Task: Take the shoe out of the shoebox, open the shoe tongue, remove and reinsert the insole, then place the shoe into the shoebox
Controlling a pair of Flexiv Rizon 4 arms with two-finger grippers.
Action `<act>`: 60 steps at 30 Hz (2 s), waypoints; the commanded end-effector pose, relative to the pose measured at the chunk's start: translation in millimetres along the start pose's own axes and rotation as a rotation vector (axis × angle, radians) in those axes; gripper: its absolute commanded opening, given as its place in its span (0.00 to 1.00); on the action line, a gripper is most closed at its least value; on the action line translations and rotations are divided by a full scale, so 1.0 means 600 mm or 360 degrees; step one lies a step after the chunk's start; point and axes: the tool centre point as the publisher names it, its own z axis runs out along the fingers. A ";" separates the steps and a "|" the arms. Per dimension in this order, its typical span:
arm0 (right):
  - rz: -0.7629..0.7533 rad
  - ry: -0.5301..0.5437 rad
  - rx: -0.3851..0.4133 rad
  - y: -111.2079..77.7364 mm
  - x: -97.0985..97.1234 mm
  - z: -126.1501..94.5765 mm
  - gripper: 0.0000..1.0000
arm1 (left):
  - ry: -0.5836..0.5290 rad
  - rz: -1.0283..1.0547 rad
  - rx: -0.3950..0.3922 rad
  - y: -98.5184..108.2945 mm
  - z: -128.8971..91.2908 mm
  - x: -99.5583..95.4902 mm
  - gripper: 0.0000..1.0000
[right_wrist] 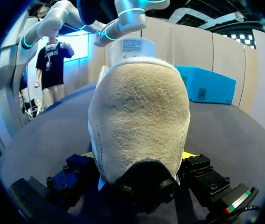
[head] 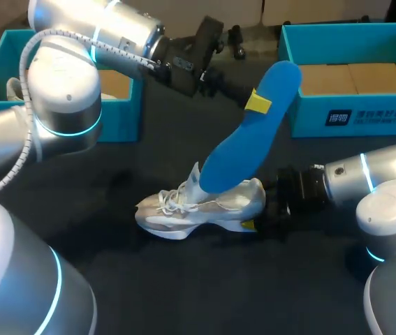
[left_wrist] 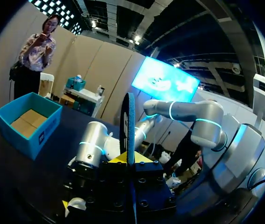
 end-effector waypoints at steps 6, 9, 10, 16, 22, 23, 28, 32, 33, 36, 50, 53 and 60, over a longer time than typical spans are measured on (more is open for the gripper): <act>0.0000 -0.0004 0.0004 -0.006 0.002 0.009 0.00 | -0.0001 0.0001 0.0003 0.001 0.001 0.000 0.00; 0.0000 -0.0004 0.0004 -0.006 0.002 0.009 0.00 | -0.0034 -0.0115 0.0106 -0.011 0.007 0.023 0.00; 0.0000 -0.0004 0.0004 -0.006 0.002 0.009 0.00 | -0.0048 -0.0116 0.0130 -0.016 0.009 0.030 0.00; 0.0000 -0.0004 0.0004 -0.006 0.002 0.009 0.00 | -0.0099 -0.0259 0.0348 -0.063 0.021 0.062 0.00; 0.0000 -0.0004 0.0004 -0.006 0.002 0.009 0.00 | -0.0111 -0.0333 0.0504 -0.109 0.015 0.087 0.00; 0.0000 -0.0004 0.0004 -0.006 0.002 0.009 0.00 | -0.0099 -0.0359 0.0525 -0.117 0.014 0.089 0.00; 0.0000 -0.0004 0.0004 -0.006 0.002 0.009 0.00 | -0.0022 -0.0433 0.0644 -0.154 0.005 0.111 0.00; 0.0000 -0.0004 0.0004 -0.006 0.002 0.009 0.00 | 0.0035 -0.0492 0.0692 -0.178 -0.004 0.131 0.00; 0.0000 -0.0004 0.0004 -0.006 0.002 0.009 0.00 | 0.0040 -0.0506 0.0702 -0.183 -0.005 0.137 0.00; 0.0000 -0.0004 0.0004 -0.006 0.002 0.009 0.00 | 0.0041 -0.0524 0.0743 -0.194 -0.014 0.160 0.00; 0.0000 -0.0004 0.0004 -0.006 0.002 0.009 0.00 | 0.0129 -0.0602 0.0814 -0.198 -0.073 0.238 0.00; 0.0000 -0.0004 0.0004 -0.006 0.002 0.009 0.00 | 0.0167 -0.0607 0.0796 -0.186 -0.081 0.255 0.00; 0.0000 -0.0004 0.0004 -0.006 0.002 0.009 0.00 | 0.0204 -0.0623 0.0800 -0.161 -0.088 0.282 0.00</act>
